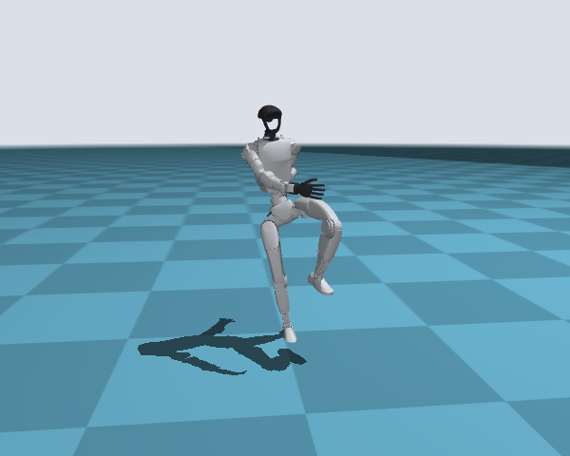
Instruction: In place motions
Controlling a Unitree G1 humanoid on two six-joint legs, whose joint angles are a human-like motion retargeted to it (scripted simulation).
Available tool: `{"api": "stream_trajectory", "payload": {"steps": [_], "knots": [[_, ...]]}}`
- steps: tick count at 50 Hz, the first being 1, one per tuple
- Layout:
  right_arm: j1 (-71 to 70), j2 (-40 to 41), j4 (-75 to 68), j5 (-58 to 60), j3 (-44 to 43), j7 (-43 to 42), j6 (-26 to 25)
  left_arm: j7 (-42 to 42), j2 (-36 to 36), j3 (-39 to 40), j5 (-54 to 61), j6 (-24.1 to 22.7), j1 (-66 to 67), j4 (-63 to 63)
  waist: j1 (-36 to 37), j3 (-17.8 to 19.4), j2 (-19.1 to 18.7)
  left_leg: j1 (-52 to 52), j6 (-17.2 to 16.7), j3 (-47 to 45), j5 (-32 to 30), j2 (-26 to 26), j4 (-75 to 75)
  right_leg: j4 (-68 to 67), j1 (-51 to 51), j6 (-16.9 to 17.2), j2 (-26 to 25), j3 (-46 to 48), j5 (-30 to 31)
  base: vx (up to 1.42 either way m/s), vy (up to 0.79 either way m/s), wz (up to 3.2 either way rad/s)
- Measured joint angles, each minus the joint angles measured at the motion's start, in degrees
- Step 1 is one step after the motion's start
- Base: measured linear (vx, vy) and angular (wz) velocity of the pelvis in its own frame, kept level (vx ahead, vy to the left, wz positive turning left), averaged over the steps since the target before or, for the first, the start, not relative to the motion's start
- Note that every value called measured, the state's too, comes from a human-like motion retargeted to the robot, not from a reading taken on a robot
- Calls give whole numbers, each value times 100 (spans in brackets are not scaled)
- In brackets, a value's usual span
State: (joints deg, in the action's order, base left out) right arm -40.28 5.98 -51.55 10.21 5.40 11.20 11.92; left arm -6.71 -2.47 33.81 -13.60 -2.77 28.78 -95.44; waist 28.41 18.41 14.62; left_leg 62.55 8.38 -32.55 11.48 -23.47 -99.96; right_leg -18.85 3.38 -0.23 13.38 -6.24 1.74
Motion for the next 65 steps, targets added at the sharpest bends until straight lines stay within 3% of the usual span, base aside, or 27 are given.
{"api": "stream_trajectory", "payload": {"steps": [3,7,11,14,15,17,18,19,20,22,24,27,29,32,37,41,43,45,46,47,48,50,52,55,58,60,65], "knots": [[156,134,84,9,119,-71,120,-5,18,179,231,-105,-18,215,-305,-440,-99,-779,-69,157,-56,294,206,333,-103,74,-165,160,84,2,6,74],[812,188,-115,134,255,-19,153,32,-78,365,600,-277,-310,647,-984,-1051,-430,-2224,-297,541,-25,1240,1603,765,-358,219,-485,667,102,9,8,125],[1823,-170,-657,608,236,237,200,358,-208,364,932,-476,-858,941,-1911,-1378,-849,-4168,-164,1066,-75,2689,4419,986,-921,367,-671,1458,-168,13,16,156],[2927,-547,-1154,1167,-47,341,60,409,-414,-94,833,-626,-1207,1093,-2487,-1861,-1177,-5777,-590,1532,351,3179,7422,561,-824,362,-909,1944,-295,39,19,139],[3305,-653,-1307,1287,-170,313,-15,360,-510,-332,775,-648,-1318,1138,-2766,-2010,-1275,-6171,-479,1310,749,3104,8091,296,-739,309,-977,2269,-173,30,13,177],[3855,-867,-1702,1399,-487,151,-91,148,-689,-871,701,-581,-1765,1222,-3269,-2078,-1658,-6271,-355,1221,773,2707,8717,-1205,144,80,-1081,2675,1306,-1,14,144],[3972,-988,-1898,1397,-667,-1,-120,-7,-809,-1102,679,-526,-2139,1287,-3478,-1985,-1700,-6168,-394,1415,705,2661,8861,-2154,925,33,-1091,2423,1985,-41,10,98],[3998,-1098,-2138,1385,-852,-221,-134,-130,-897,-1249,678,-486,-2531,1461,-3662,-1665,-1640,-6220,-376,1525,616,2701,8969,-3292,1614,-136,-949,2297,1947,-61,8,64],[3978,-1204,-2402,1368,-1039,-476,-140,-236,-969,-1354,688,-452,-2930,1691,-3832,-1231,-1528,-6351,-328,1593,515,2785,9059,-4525,2257,-365,-731,2233,1550,-64,12,40],[3914,-1449,-3010,1330,-1438,-839,-167,-439,-1166,-1583,973,-446,-3792,2080,-4134,-669,-1425,-6370,-156,1653,396,2920,9138,-5983,3351,-459,-341,2129,1224,-72,19,97],[3906,-1766,-3790,1385,-1893,-1047,-337,-543,-1228,-1392,1039,-524,-4545,2757,-4813,-204,-1575,-6146,17,2179,310,2881,9043,-7186,4559,-545,30,2365,757,-70,28,194],[4450,-2336,-4585,1364,-2200,-1256,-773,-465,-1178,-1200,1093,-795,-5207,3676,-5497,90,-1807,-6013,122,2614,161,2714,9055,-7813,5737,-597,58,2757,330,-5,16,136],[5200,-2605,-4585,1175,-2275,-1495,-1095,-411,-1244,-1305,1182,-917,-5355,4115,-5628,-61,-1930,-5942,175,2720,149,2683,9053,-7759,6053,-651,93,2921,213,36,-4,49],[6315,-2752,-4585,881,-2618,-1854,-1131,-270,-1137,-1669,1112,-1016,-5347,4507,-5287,-630,-1974,-5901,164,2686,175,2810,9141,-7524,5879,-825,348,2854,51,40,-14,-8],[6779,-2455,-4585,964,-3023,-1827,-1036,-298,-938,-1893,1032,-944,-5160,4584,-4540,-1021,-1580,-6106,-57,2445,242,2999,9446,-6011,3842,-742,181,2721,451,-3,-22,-46],[6454,-2294,-4585,1098,-2799,-1478,-1092,-277,-665,-1641,1018,-849,-4026,4156,-4175,-1298,-1527,-6444,-218,2084,456,2907,9447,-3253,1468,-180,-920,2155,1064,15,-12,-78],[6146,-2219,-4585,1118,-2520,-1512,-988,-134,-417,-1428,1069,-964,-3217,3874,-4074,-1573,-1531,-6448,-252,1884,576,2977,9255,-1536,286,15,-1188,1894,1399,26,-5,-63],[5719,-2077,-4585,1139,-2121,-1597,-852,262,-117,-1051,1188,-1525,-2422,3557,-4135,-1765,-1391,-6408,-237,1772,547,3217,8864,66,-789,510,-1121,2126,432,21,0,-57],[5447,-1983,-4585,1125,-1881,-1612,-845,601,-9,-801,1301,-1816,-2131,3377,-3937,-1840,-1284,-6316,-223,1423,348,3301,8524,473,-1018,415,-925,2434,155,4,0,-151],[5086,-1858,-4585,1078,-1597,-1595,-862,1019,115,-469,1396,-2049,-1898,3094,-3687,-1950,-1221,-5945,-233,1027,40,3149,7764,824,-1092,380,-792,2449,-47,-9,-2,-241],[4546,-1671,-4585,965,-1223,-1513,-928,1595,267,28,1460,-2169,-1780,2604,-3328,-2128,-1245,-5015,-292,537,-487,2527,6163,1061,-856,464,-785,1877,-99,-21,-5,-225],[3504,-1431,-4326,949,-726,-1218,-768,2311,480,768,1831,-2177,-1823,1714,-2767,-1900,-1268,-3646,655,-334,-952,1259,3473,1266,-628,515,-765,1529,8,-41,-11,-168],[2498,-1214,-3759,1208,-101,-801,-585,2332,483,1231,2488,-2065,-1786,1296,-2386,-1353,-1340,-2253,184,843,-208,1304,1955,1344,-647,439,-973,1198,313,-49,-20,-142],[915,-988,-2760,1841,365,-506,-449,1436,258,1275,2550,-1654,-1744,373,-1656,-507,-1084,-878,-30,855,30,554,631,1250,-572,346,-776,651,442,-70,-14,-176],[143,-634,-1623,1500,371,-432,-33,1184,99,888,1420,-1058,-1285,-23,-838,-46,-602,107,-49,482,379,209,149,1014,-375,296,-240,401,400,-21,-10,-160],[-111,-566,-951,926,338,-250,218,1135,24,531,970,-879,-849,-124,-409,-35,-411,611,-63,416,400,124,86,855,-181,226,2,436,373,34,5,-86],[-103,-346,226,353,124,65,636,968,122,746,1186,-352,-94,-196,-362,-683,-248,637,36,291,377,252,102,622,55,105,23,395,189,31,15,21]]}}
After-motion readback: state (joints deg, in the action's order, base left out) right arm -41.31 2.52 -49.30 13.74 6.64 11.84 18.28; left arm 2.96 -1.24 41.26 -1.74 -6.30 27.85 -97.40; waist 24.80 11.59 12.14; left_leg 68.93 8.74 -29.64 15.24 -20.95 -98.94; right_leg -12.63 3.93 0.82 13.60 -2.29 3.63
